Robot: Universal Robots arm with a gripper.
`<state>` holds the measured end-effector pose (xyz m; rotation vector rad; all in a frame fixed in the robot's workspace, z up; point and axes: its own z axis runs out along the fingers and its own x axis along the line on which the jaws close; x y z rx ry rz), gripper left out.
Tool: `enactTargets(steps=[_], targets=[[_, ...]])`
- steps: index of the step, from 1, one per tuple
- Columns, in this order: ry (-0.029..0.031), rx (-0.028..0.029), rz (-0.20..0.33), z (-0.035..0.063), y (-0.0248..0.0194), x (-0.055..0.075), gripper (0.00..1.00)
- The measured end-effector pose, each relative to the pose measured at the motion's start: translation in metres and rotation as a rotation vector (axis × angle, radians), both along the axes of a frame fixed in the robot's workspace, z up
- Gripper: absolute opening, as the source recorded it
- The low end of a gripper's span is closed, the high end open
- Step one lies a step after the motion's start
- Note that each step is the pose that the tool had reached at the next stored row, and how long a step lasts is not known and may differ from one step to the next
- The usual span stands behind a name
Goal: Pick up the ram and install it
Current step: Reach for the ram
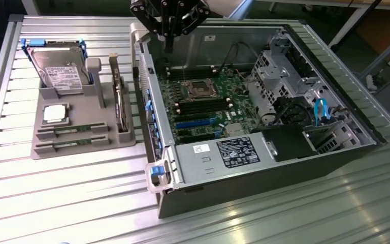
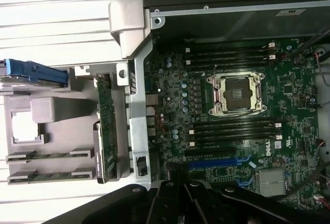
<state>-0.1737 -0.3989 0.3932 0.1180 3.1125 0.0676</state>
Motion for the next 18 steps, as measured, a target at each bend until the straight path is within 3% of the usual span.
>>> enactTargets(steps=[18], targets=[[0.0000,0.0000,0.000,0.0000,0.0000,-0.039,0.09]])
